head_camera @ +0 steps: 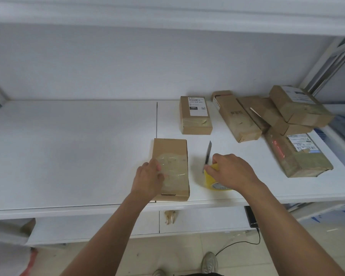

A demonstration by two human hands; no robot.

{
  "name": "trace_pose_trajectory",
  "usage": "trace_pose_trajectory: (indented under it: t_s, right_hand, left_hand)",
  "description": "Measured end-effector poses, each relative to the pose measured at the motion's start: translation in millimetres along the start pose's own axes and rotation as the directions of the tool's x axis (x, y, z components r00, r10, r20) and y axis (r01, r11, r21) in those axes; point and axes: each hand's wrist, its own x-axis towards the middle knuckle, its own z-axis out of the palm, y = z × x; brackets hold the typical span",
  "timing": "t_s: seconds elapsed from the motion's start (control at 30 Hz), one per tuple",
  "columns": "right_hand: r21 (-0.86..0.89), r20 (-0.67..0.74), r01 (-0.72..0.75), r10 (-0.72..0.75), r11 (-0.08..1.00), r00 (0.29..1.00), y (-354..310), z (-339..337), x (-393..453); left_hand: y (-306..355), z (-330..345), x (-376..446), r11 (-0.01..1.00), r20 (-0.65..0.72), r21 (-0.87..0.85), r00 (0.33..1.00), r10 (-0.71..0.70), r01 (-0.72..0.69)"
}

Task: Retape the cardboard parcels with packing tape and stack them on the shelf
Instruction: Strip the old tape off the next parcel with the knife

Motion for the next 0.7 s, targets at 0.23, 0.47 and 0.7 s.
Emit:
trace_pose_trajectory:
  t_s: [0.23, 0.47, 0.7]
  right_hand:
    - [0.003, 0.006, -0.010, 0.010, 1.000, 1.000, 0, 4, 1]
    - [0.009, 0.006, -0.020, 0.020, 1.000, 1.000, 4, 8, 2]
    - [0.009, 0.013, -0.021, 0.021, 1.000, 1.000, 4, 7, 3]
  left_hand:
    - [0, 19, -17, 0.855, -0.146, 0.367, 0.886, 0.441, -0.365]
    - [-15, 51, -52, 0.732, 0.074, 0.510, 0.871, 0.486, -0.452]
    - [-15, 59, -51, 0.689, 0.067, 0.588, 0.874, 0.481, -0.424]
